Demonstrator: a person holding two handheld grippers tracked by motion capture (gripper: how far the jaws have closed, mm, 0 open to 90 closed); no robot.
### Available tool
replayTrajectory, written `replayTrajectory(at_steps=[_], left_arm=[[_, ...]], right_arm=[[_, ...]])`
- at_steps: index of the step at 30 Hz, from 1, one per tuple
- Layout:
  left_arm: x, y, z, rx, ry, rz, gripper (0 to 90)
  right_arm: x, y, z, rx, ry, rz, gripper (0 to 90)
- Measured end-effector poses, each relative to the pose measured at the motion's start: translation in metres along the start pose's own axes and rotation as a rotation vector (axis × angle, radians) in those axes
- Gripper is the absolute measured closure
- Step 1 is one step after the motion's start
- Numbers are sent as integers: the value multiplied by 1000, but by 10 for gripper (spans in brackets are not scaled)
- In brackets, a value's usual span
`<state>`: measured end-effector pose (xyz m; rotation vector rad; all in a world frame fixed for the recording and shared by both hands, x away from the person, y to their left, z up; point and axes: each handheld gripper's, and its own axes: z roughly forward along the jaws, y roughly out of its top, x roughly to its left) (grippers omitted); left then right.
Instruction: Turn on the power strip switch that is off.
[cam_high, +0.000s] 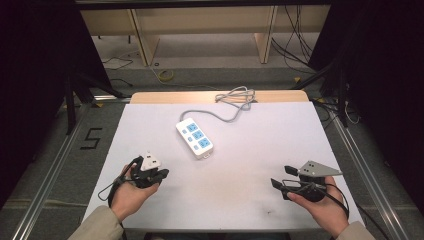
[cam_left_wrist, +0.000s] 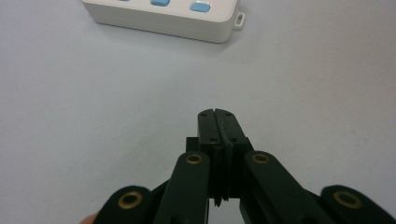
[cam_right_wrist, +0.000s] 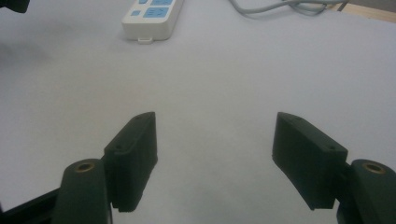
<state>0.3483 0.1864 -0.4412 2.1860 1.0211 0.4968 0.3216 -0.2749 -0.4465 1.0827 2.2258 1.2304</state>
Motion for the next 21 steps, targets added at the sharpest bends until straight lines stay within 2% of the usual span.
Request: replayTrajectory(at_steps=[11, 21], left_arm=[[11, 11, 6, -7, 7, -37, 898], [19, 19, 14, 10, 16, -43, 898]], right_arm=[[0, 0, 0, -1, 1, -1, 312], [0, 0, 0, -1, 2, -2, 311]])
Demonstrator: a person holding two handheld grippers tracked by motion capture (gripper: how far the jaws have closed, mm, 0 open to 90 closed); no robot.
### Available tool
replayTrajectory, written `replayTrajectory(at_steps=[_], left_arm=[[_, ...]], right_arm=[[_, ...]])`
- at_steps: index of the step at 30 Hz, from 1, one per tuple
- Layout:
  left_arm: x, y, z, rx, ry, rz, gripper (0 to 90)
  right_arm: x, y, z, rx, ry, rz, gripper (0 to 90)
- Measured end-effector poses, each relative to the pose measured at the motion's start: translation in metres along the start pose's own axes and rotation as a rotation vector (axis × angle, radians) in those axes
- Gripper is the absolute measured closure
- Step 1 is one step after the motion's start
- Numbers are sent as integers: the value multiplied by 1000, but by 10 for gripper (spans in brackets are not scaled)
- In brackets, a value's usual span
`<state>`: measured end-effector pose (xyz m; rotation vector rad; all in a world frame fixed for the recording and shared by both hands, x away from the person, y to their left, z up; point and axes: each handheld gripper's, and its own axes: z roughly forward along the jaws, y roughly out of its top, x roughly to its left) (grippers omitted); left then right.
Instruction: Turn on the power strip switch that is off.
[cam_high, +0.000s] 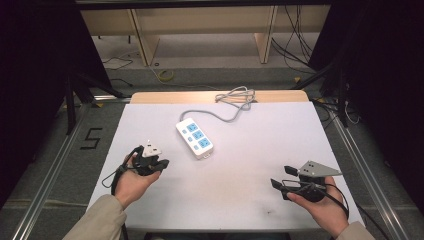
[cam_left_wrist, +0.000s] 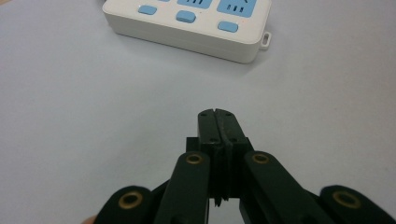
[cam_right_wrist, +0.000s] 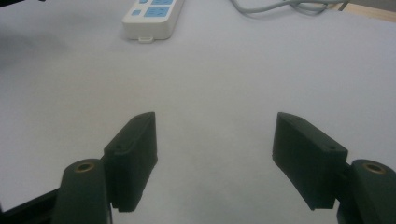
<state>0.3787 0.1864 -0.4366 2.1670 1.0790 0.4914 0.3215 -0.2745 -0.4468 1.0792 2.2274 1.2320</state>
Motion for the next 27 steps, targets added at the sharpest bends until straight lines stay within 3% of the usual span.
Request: replayTrajectory(at_steps=[27], left_arm=[[8, 26, 21, 3, 13, -3, 898]], right_arm=[[0, 0, 0, 0, 3, 3, 311]])
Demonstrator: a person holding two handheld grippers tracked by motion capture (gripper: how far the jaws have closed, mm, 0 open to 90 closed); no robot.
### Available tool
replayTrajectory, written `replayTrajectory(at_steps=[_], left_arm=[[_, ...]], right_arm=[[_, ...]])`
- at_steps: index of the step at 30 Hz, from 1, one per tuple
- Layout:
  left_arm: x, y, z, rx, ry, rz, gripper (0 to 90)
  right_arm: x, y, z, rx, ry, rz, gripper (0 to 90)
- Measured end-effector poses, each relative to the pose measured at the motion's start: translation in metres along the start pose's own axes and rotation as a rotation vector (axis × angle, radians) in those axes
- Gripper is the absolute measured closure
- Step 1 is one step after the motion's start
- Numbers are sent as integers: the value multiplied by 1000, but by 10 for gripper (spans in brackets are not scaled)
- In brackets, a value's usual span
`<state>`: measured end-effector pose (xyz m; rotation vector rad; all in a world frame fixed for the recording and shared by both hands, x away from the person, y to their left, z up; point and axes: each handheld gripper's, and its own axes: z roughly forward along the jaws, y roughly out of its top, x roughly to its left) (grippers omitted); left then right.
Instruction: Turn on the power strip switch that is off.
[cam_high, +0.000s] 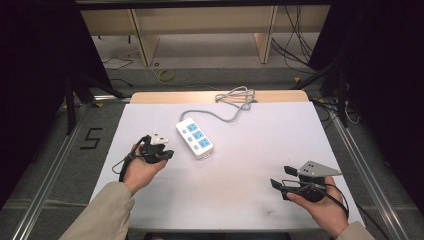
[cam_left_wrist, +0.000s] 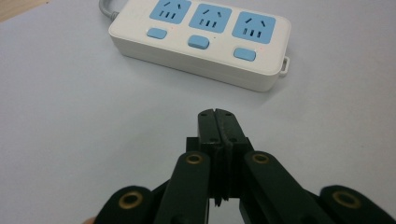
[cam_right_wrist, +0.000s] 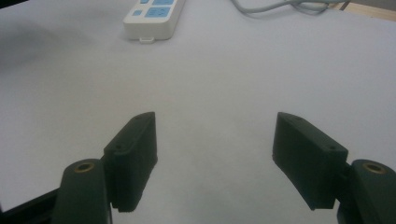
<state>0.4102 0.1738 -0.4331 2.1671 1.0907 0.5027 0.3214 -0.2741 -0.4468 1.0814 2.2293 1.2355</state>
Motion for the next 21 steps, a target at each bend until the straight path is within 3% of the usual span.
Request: replayTrajectory(at_steps=[21], left_arm=[[4, 18, 14, -4, 1, -2, 898]], right_arm=[[0, 0, 0, -1, 4, 2, 311]])
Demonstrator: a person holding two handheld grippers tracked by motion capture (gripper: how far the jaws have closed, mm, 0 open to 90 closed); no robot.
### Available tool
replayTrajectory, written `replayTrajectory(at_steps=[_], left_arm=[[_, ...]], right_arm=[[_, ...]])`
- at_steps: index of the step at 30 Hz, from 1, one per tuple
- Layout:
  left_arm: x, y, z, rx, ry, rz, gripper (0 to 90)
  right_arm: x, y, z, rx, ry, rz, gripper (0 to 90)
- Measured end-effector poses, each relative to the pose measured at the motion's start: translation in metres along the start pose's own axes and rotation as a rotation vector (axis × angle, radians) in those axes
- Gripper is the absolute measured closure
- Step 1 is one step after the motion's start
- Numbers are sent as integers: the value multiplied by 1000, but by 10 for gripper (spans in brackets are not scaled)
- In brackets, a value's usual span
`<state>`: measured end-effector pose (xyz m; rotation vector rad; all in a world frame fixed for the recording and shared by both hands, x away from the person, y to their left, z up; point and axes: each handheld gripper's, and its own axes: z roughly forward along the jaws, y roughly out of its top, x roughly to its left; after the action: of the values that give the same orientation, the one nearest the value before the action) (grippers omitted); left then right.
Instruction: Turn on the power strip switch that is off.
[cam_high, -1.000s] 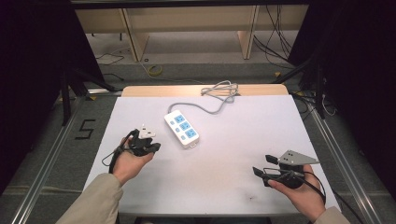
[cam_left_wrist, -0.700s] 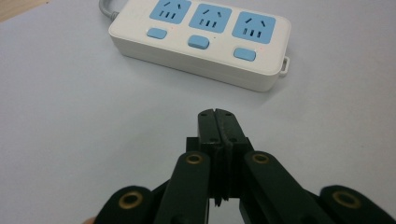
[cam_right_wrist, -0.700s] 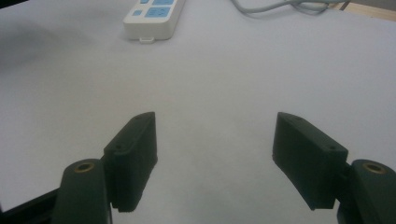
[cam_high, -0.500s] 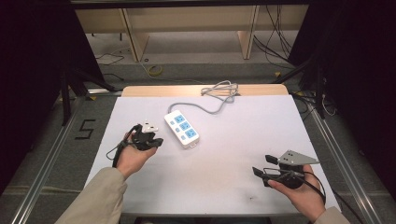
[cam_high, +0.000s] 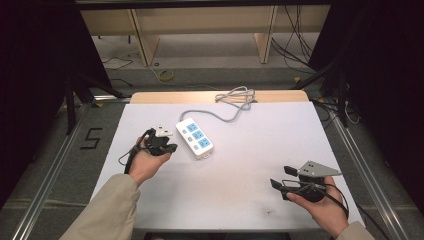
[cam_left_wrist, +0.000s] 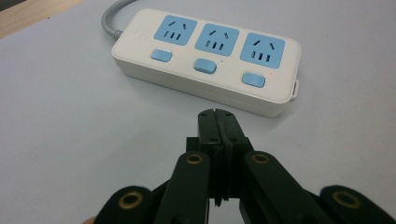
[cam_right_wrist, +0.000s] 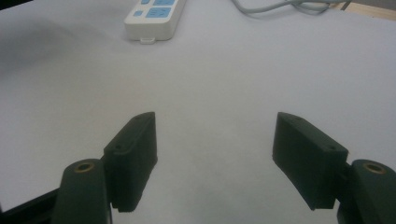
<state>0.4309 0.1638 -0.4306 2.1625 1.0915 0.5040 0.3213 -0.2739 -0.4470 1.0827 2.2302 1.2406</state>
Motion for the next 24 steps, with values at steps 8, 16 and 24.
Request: replayTrajectory(at_steps=[8, 16, 24], left_arm=[[-1, 7, 7, 6, 8, 13, 898], [-2, 14, 17, 18, 10, 31, 898], [0, 19, 27, 28, 7, 34, 898]], right_arm=[[0, 0, 0, 0, 1, 1, 310], [0, 0, 0, 0, 0, 2, 311], [0, 0, 0, -1, -1, 1, 311]])
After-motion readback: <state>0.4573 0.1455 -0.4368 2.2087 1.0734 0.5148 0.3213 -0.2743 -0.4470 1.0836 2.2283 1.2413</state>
